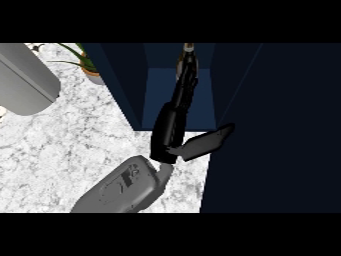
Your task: Pick up the wine, place it into the cabinet and close the cabinet
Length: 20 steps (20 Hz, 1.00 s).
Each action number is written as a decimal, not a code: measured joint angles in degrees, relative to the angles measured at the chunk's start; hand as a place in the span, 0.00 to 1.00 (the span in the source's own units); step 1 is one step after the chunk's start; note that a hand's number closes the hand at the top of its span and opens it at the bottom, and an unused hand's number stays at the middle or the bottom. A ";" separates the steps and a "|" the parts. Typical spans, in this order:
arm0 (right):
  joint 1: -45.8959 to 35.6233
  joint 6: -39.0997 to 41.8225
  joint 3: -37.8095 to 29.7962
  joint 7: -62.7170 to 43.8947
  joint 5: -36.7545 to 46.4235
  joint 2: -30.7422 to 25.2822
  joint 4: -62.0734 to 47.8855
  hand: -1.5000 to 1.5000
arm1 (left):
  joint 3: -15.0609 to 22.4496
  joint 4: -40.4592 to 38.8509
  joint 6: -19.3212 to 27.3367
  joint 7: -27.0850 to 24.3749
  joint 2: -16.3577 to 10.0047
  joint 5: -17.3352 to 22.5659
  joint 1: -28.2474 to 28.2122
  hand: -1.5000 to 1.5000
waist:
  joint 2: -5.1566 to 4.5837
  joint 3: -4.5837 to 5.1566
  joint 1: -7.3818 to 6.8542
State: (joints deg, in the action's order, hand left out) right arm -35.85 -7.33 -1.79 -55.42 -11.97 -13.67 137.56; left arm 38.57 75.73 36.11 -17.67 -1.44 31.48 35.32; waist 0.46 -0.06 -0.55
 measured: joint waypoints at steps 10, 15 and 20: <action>0.34 -0.72 1.54 -0.16 1.09 -0.40 0.46 0.00 | 9.52 20.38 7.20 -0.09 -1.75 -3.11 -16.97 1.00 | -0.12 0.06 0.18; 0.09 -1.02 1.57 -0.67 1.44 -0.94 0.59 0.00 | 11.58 29.95 3.67 0.50 -7.82 -3.63 -24.16 1.00 | -0.17 0.09 0.32; 1.52 1.72 4.29 0.48 0.27 -0.27 0.42 1.00 | 10.93 36.73 -2.39 -2.38 -15.66 -1.83 -31.83 1.00 | -0.25 0.04 0.10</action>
State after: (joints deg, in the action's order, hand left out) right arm -34.32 -5.61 2.50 -54.94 -11.71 -13.94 137.98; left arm 49.50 112.45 33.72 -20.05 -17.10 29.65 3.49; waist 0.20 -0.02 -0.44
